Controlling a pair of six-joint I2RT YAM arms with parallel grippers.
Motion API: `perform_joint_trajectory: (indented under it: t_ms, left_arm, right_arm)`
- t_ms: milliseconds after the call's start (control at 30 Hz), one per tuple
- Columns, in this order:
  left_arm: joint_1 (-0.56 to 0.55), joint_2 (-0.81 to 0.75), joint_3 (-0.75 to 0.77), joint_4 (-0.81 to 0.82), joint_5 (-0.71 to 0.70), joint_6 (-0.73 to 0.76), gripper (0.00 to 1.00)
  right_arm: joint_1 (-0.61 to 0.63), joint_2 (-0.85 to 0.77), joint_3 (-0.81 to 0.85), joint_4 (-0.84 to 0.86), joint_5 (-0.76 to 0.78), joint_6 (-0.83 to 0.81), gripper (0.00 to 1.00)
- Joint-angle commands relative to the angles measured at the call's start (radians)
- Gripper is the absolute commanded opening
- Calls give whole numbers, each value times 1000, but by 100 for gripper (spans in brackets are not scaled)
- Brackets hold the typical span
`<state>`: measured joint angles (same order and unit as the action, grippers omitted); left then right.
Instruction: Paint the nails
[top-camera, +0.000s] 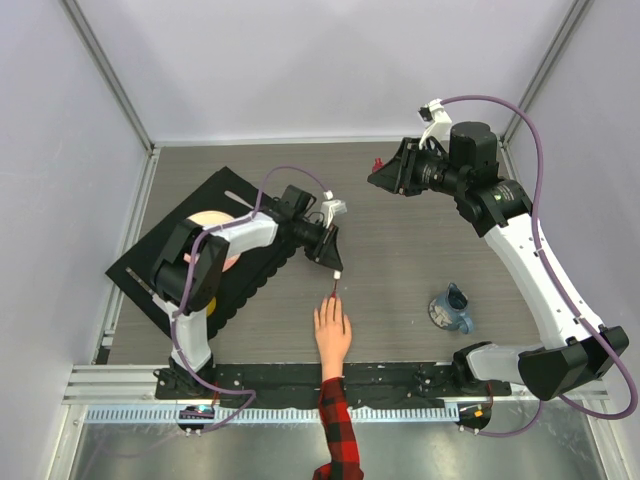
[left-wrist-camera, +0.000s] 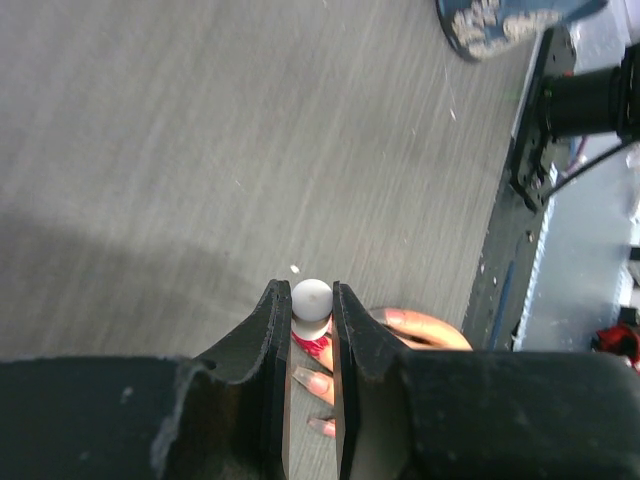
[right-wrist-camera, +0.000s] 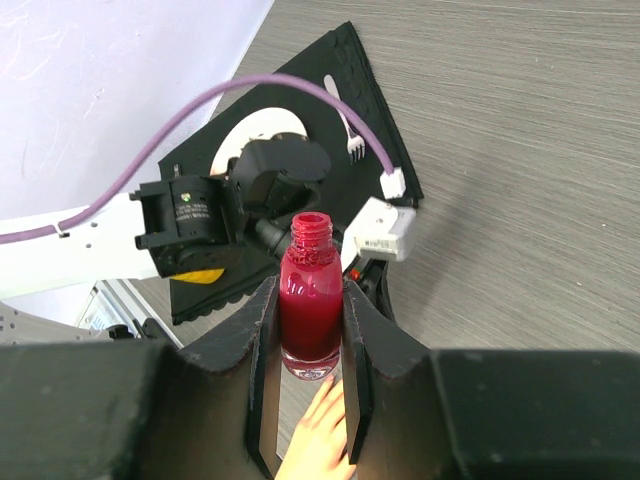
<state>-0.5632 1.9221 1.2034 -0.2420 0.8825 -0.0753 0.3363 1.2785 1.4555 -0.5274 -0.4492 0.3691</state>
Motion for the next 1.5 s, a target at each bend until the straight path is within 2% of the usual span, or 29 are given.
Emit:
perform_joint_trajectory:
  t_ms: [0, 267, 300, 533, 667, 767, 967, 1100, 1267, 1467]
  left_arm:
    - [29, -40, 108, -17, -60, -32, 0]
    - [114, -97, 261, -167, -212, -66, 0]
    - [120, -107, 277, -178, -270, -79, 0]
    - [152, -192, 433, -283, -467, -282, 0]
    - [152, -254, 542, -339, -473, -438, 0]
    - [154, -313, 547, -315, -468, -495, 0]
    - [155, -463, 538, -287, -499, -486, 0]
    - [154, -524, 533, -293, -479, -489, 0]
    - [154, -681, 414, -281, -479, -472, 0]
    - [154, -703, 404, -326, -413, -425, 0]
  right_arm:
    - [-3, -22, 16, 52, -13, 1, 1]
    - [-5, -24, 42, 66, 32, -27, 1]
    - [-3, -25, 43, 67, 36, -32, 1]
    - [-6, -68, 32, 101, 66, -73, 1]
    - [-6, -108, -6, 122, 46, -98, 1]
    - [-8, -145, -43, 156, 47, -70, 1]
    - [-8, -200, -44, 156, 49, -71, 1]
    - [-6, -222, -26, 58, 130, -131, 1]
    - [-8, -268, -40, 41, 210, -127, 1]
    - [-6, -263, -107, 82, 83, -174, 1]
